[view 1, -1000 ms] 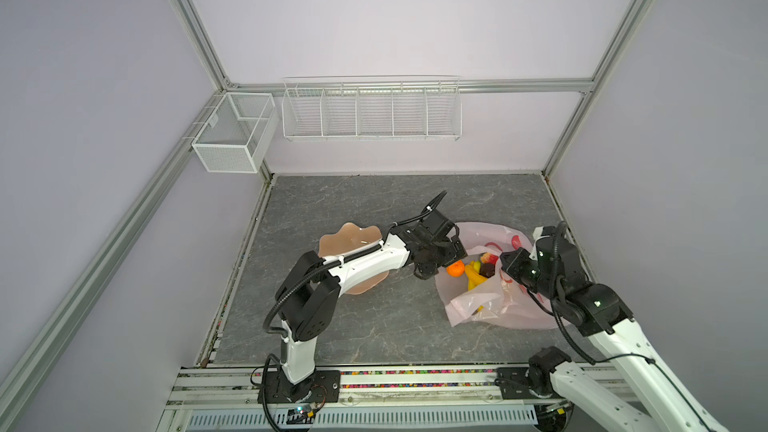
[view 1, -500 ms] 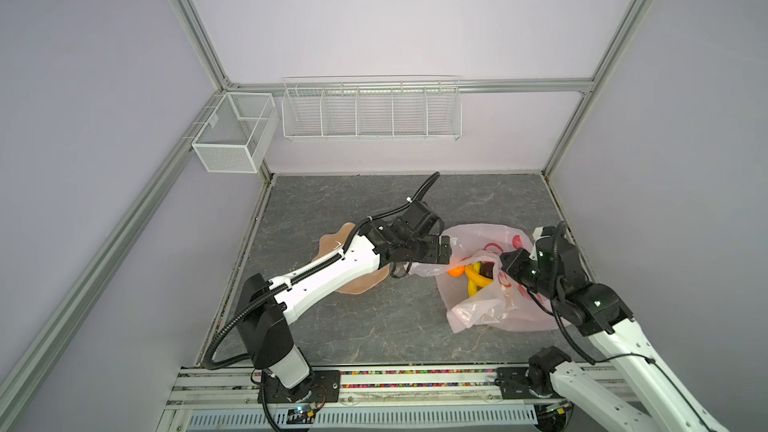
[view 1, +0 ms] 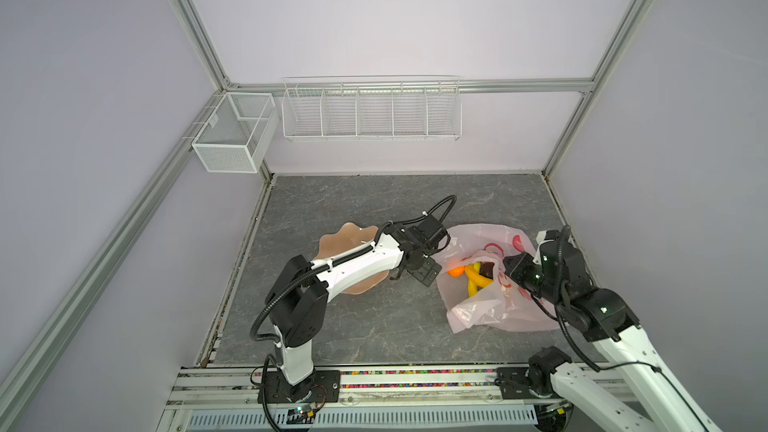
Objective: Place the fruits into the plastic bag
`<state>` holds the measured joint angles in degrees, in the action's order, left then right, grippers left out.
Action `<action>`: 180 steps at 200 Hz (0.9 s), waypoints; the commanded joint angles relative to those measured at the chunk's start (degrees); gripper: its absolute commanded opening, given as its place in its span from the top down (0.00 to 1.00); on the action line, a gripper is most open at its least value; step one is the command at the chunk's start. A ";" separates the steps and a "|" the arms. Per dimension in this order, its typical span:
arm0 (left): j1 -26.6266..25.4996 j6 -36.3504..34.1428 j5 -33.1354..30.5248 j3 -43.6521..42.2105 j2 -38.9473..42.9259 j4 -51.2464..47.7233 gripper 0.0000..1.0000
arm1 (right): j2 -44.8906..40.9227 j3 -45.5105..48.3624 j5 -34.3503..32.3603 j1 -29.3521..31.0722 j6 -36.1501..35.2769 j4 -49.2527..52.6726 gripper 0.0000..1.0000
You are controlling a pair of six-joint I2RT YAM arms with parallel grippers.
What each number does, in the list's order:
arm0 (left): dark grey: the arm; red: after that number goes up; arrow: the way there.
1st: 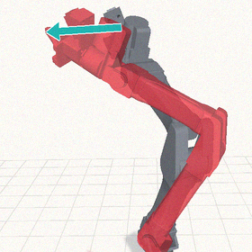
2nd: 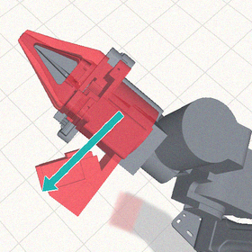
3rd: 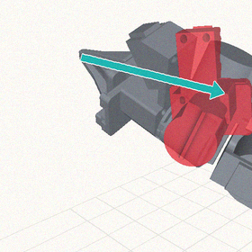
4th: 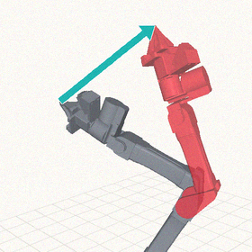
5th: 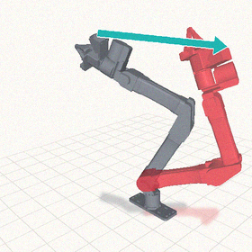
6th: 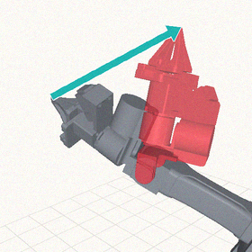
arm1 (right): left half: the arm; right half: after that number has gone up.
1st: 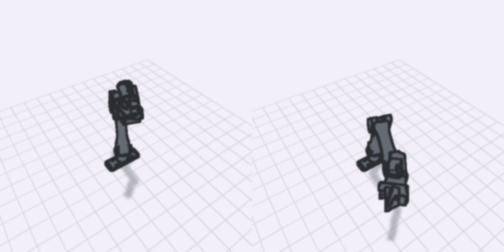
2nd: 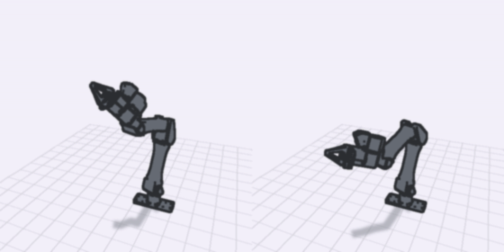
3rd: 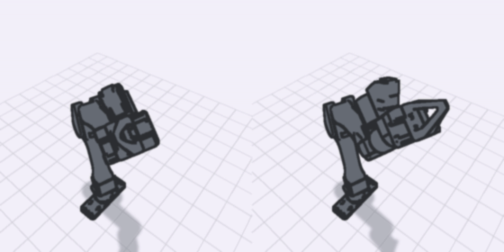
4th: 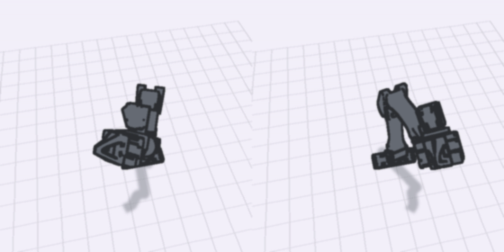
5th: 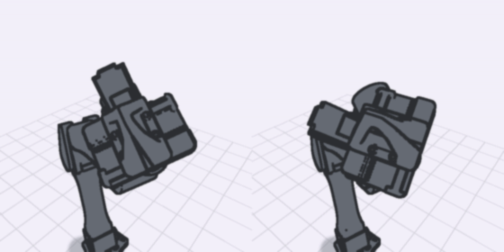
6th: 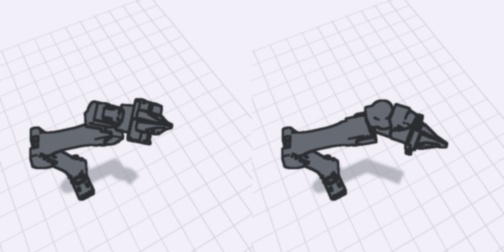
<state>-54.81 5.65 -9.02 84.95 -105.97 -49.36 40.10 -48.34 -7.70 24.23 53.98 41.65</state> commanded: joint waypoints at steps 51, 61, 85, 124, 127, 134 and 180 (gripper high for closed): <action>1.63 -8.55 -0.90 4.80 -8.86 1.35 0.11 | -3.76 -1.60 -0.26 -0.23 0.48 6.56 0.81; 1.95 -8.85 -0.84 5.31 -9.54 1.76 0.17 | -4.25 -3.71 0.24 -0.24 0.28 9.11 0.69; 2.26 -9.13 -0.75 6.03 -9.62 2.48 0.66 | -5.53 -8.52 3.32 -0.30 -0.16 18.16 0.27; 2.40 -9.45 1.36 7.58 -9.51 0.85 1.00 | -5.36 -13.59 20.36 -0.20 0.96 26.45 0.08; 2.40 -9.48 1.43 7.52 -9.38 0.77 1.00 | -5.18 -13.70 21.67 -0.13 1.15 26.90 0.08; 2.48 -9.41 1.63 7.51 -9.20 0.70 1.00 | -4.67 -14.01 24.76 -0.05 1.61 27.80 0.07; 2.59 -8.99 2.15 8.39 -7.76 -0.76 1.00 | -0.49 -15.12 28.24 7.23 8.34 28.96 0.01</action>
<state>-52.49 -2.68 -7.97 91.20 -115.50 -48.12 37.80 -62.33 17.02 27.18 57.10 68.16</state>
